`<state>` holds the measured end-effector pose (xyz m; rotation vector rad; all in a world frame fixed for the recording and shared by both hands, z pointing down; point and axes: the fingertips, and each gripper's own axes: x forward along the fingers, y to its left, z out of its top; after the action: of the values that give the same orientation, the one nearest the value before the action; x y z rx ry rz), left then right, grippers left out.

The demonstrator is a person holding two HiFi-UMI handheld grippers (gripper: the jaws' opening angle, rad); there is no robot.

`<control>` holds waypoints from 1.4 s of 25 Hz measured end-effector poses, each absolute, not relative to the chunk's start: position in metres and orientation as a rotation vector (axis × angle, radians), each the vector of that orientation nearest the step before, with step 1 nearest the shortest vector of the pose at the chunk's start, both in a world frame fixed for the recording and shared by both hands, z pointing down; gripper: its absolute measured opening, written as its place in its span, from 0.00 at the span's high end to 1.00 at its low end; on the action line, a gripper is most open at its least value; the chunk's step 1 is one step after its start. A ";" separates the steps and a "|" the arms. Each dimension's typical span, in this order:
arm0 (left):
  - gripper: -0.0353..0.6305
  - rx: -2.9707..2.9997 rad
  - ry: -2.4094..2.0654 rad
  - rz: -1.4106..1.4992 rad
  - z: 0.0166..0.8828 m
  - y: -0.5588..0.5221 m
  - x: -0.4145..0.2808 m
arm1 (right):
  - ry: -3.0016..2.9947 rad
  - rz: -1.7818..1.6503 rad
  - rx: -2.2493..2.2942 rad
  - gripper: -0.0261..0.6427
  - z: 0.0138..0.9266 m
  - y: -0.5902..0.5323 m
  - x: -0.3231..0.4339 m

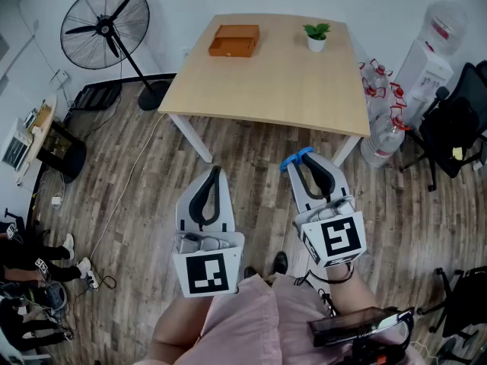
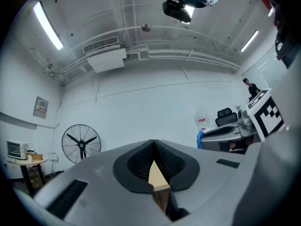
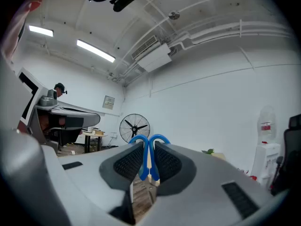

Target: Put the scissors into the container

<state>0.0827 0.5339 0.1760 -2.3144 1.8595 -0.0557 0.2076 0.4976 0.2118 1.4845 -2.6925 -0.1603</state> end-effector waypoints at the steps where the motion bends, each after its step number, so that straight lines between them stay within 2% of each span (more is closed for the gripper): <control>1: 0.94 -2.313 1.860 -0.055 0.177 0.533 0.085 | -2.692 -0.161 1.483 0.85 0.212 0.497 0.210; 17: 0.94 -2.276 1.936 -0.097 0.192 0.507 0.105 | -2.761 -0.127 1.451 0.84 0.212 0.457 0.239; 25: 0.94 -2.242 2.017 -0.099 0.204 0.471 0.074 | -2.750 -0.134 1.429 0.84 0.216 0.408 0.223; 35: 0.94 -2.227 2.055 -0.050 0.208 0.360 -0.001 | -2.712 -0.127 1.429 0.84 0.230 0.303 0.161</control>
<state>-0.0013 0.3599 0.2082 -2.2269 2.0549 -0.0501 0.1610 0.3026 0.2298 1.4288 -2.7118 -0.1270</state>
